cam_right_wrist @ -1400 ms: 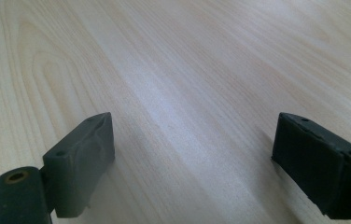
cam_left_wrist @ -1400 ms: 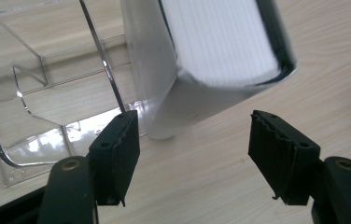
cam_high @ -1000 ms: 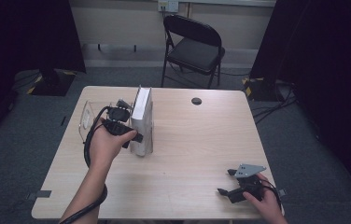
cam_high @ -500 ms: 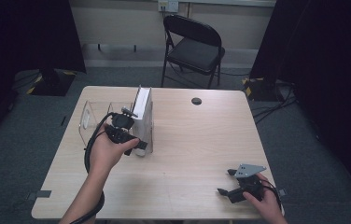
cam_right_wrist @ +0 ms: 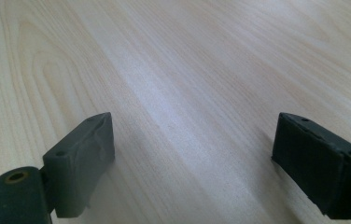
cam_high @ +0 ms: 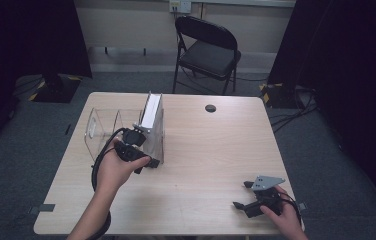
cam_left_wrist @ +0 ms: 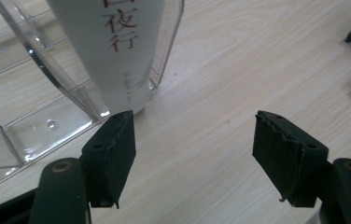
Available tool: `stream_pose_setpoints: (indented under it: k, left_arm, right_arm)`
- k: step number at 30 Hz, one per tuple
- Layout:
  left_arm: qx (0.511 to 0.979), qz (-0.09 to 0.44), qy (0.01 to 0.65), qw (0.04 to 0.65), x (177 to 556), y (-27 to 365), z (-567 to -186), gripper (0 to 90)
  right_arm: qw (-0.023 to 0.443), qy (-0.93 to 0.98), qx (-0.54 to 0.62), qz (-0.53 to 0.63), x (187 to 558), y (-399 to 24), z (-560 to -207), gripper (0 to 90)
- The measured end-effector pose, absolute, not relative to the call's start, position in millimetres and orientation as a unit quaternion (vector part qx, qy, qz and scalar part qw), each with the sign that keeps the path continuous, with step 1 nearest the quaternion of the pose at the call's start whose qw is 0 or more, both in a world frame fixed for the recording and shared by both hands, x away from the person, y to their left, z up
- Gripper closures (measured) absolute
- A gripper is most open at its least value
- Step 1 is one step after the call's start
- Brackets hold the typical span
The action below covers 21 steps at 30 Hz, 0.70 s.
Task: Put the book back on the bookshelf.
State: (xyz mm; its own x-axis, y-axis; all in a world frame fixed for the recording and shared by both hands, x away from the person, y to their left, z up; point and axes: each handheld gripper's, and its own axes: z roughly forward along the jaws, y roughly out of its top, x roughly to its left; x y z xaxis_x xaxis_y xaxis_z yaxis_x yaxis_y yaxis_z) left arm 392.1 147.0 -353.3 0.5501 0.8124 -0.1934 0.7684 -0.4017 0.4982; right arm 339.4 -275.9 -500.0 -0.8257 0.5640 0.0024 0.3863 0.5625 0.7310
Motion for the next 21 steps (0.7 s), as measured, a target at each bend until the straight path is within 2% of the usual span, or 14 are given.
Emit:
stream_pose_setpoints:
  k: [21]
  left_arm:
    - [0.844, 0.017, 0.457, 0.279, 384, 142, -381, 29.6]
  right_arm:
    - [0.117, 0.876, 0.271, 0.381, 339, -276, -500, 12.0]
